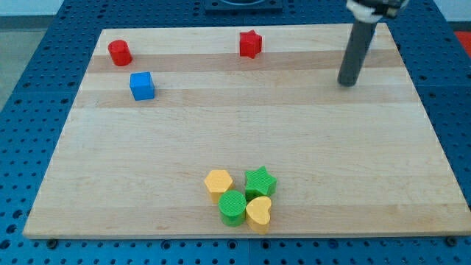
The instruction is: Slide the blue cube towards the bottom left
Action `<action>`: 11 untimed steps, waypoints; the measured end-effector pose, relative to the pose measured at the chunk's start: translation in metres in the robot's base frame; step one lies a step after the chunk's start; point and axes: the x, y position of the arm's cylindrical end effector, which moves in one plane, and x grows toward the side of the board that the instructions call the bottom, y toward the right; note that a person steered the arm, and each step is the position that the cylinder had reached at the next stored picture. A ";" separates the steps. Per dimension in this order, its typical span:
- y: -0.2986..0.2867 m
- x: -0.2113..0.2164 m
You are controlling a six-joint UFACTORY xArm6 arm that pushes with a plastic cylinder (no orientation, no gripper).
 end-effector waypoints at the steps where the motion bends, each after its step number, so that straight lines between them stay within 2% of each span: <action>1: -0.048 0.028; 4: -0.179 0.032; 6: -0.208 0.033; 10: -0.214 0.028; 11: -0.241 -0.020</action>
